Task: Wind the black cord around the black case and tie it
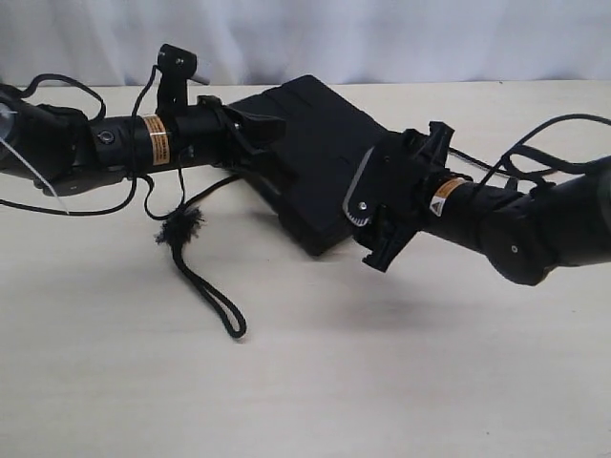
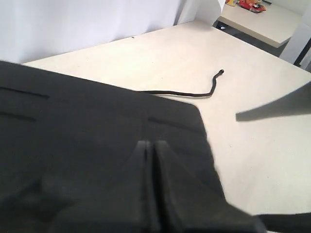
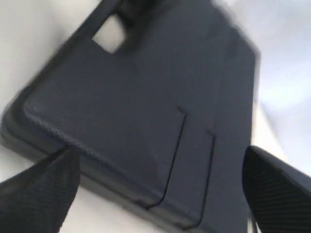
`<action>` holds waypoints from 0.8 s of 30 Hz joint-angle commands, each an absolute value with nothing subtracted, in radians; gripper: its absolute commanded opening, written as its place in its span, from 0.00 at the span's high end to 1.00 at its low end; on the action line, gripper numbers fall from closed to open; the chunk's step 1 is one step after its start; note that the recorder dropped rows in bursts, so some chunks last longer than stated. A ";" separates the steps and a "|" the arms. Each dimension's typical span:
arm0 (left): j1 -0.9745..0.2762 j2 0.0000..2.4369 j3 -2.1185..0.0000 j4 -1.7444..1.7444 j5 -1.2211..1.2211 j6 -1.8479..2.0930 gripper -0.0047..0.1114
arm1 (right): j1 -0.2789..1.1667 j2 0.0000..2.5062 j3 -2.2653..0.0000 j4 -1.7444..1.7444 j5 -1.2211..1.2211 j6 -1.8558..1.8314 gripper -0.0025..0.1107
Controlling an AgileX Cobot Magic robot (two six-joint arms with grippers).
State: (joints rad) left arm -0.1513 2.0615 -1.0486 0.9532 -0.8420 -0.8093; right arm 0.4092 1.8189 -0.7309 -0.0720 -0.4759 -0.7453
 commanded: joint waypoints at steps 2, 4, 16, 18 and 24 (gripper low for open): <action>-0.151 2.054 -1.053 0.959 -0.843 -0.819 0.96 | 0.410 1.835 -0.737 -0.058 -0.537 -0.815 0.23; -0.151 2.054 -1.053 0.965 -0.835 -0.819 0.96 | 0.410 1.829 -0.737 0.000 -0.536 -0.834 0.23; -0.316 1.765 -1.073 1.331 0.062 -1.107 0.96 | 0.410 1.748 -0.811 0.388 -0.430 -1.027 0.23; -0.300 1.777 -1.073 1.303 0.029 -1.105 0.96 | 0.410 1.748 -0.847 0.388 -0.333 -1.020 0.23; -0.255 1.781 -1.073 1.491 -0.228 -1.114 0.96 | 0.410 1.747 -0.873 0.407 -0.309 -1.005 0.23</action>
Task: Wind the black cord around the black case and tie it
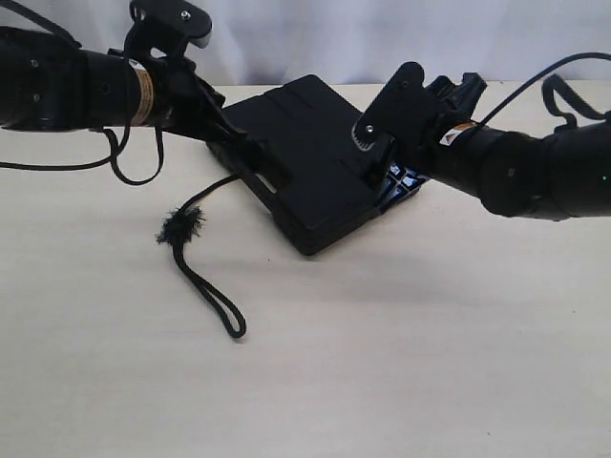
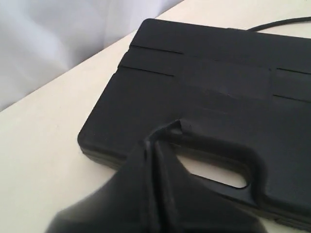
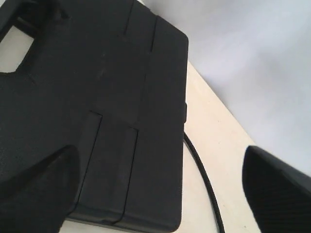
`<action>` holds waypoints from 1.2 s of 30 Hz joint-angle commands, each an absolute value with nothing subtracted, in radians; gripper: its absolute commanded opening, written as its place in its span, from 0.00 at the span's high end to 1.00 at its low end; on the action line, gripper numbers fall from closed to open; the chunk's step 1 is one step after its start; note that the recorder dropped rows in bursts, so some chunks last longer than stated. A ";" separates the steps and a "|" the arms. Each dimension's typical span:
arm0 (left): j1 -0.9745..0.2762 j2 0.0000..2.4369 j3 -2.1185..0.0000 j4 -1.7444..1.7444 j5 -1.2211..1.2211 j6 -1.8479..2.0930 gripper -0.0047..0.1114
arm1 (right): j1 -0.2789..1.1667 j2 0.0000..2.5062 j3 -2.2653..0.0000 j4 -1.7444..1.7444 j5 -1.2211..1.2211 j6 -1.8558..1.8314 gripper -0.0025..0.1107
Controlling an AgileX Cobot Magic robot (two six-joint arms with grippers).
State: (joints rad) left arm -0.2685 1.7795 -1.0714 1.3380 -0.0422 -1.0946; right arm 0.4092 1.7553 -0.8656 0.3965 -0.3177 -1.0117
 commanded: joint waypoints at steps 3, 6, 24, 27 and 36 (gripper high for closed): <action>-0.255 1.782 -1.098 1.744 -0.546 -1.302 0.96 | 0.410 1.747 -0.873 0.412 -0.309 -1.005 0.23; -0.255 1.783 -1.144 1.744 -0.482 -1.512 0.96 | 0.410 1.747 -0.873 0.412 -0.304 -1.005 0.23; -0.167 1.853 -1.405 0.074 0.630 0.175 0.96 | 0.410 1.747 -0.873 0.434 -0.345 -1.009 0.23; -0.150 1.913 -1.455 -0.404 0.746 0.517 0.96 | 0.410 1.747 -0.873 0.434 -0.331 -1.005 0.23; -0.180 2.044 -1.457 -0.535 0.640 0.469 0.72 | 0.410 1.747 -0.873 0.434 -0.315 -1.005 0.23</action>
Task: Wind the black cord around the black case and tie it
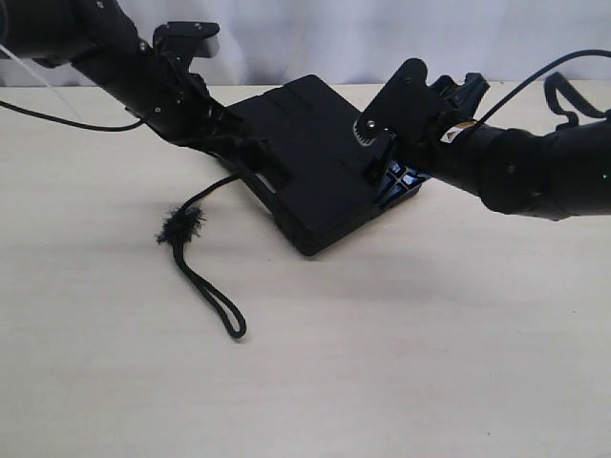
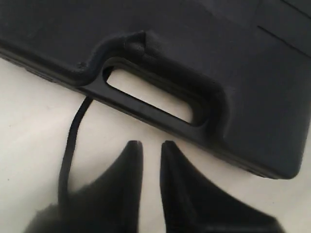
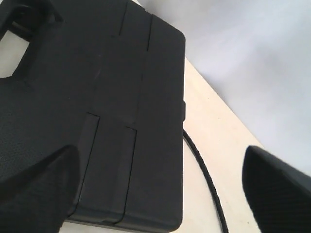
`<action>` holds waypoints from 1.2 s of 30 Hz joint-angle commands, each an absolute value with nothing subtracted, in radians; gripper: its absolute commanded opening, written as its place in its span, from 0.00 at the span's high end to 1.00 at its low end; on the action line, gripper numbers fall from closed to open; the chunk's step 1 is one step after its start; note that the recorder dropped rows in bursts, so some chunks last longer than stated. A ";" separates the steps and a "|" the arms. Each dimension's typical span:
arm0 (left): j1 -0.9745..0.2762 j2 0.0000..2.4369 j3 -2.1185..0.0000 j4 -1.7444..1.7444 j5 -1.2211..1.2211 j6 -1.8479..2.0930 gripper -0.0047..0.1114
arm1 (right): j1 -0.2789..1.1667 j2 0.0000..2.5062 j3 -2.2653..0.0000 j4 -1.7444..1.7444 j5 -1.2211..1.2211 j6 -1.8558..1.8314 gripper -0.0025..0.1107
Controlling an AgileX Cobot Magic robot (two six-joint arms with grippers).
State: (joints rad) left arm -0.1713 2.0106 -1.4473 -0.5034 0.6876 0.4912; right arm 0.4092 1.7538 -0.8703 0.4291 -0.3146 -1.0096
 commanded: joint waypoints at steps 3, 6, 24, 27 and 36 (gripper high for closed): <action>-0.187 2.067 -1.457 -0.536 0.586 0.390 0.61 | 0.410 1.747 -0.873 0.434 -0.315 -1.005 0.23; -0.202 2.091 -1.457 -0.536 0.534 0.326 0.54 | 0.410 1.747 -0.873 0.434 -0.315 -1.005 0.23; -0.236 2.223 -1.457 -0.639 0.344 0.239 0.53 | 0.410 1.747 -0.873 0.434 -0.316 -0.987 0.23; -0.236 2.227 -1.457 -0.670 0.338 0.239 0.53 | 0.410 1.747 -0.873 0.434 -0.312 -0.987 0.23; -0.239 2.231 -1.457 -0.759 0.361 0.211 0.53 | 0.410 1.747 -0.873 0.434 -0.312 -0.987 0.23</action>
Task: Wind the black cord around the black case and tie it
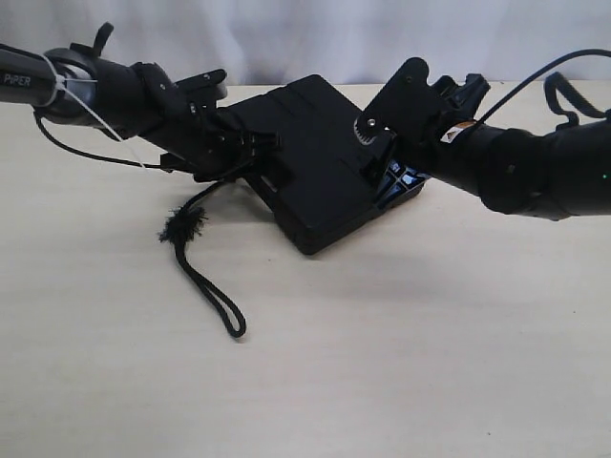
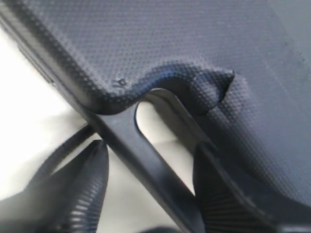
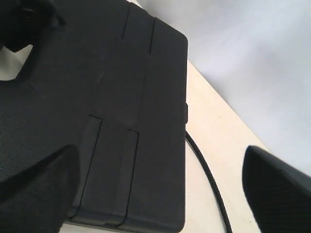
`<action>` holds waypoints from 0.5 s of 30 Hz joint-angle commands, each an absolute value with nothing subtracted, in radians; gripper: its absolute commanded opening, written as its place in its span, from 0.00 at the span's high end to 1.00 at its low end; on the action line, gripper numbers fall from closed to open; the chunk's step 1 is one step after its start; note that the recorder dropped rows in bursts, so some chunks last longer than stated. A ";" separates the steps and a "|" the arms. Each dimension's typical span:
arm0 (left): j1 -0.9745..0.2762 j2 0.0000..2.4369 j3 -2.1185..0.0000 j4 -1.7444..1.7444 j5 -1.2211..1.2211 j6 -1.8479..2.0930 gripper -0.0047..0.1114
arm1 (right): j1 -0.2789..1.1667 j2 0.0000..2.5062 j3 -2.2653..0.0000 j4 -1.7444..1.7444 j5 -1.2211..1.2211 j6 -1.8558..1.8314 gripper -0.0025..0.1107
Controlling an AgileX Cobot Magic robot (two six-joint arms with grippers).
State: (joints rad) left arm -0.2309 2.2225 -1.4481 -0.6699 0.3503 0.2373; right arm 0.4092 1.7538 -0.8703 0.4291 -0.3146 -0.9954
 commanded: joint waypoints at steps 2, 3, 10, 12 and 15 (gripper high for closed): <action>-0.240 2.240 -1.457 -0.835 0.364 0.211 0.53 | 0.410 1.747 -0.873 0.434 -0.312 -0.987 0.23; -0.243 2.245 -1.457 -0.852 0.361 0.211 0.53 | 0.410 1.747 -0.873 0.434 -0.309 -0.984 0.23; -0.243 2.285 -1.457 -0.877 0.330 0.204 0.66 | 0.410 1.747 -0.873 0.434 -0.308 -0.952 0.23; -0.233 2.265 -1.457 -0.875 0.327 0.204 0.93 | 0.410 1.747 -0.873 0.434 -0.303 -0.953 0.23; -0.217 2.202 -1.457 -0.875 0.329 0.204 0.96 | 0.410 1.747 -0.873 0.455 -0.301 -0.953 0.23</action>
State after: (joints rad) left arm -0.2280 2.2526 -1.4565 -0.8969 0.3312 0.1832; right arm 0.4092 1.7538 -0.8703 0.4397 -0.3074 -0.9580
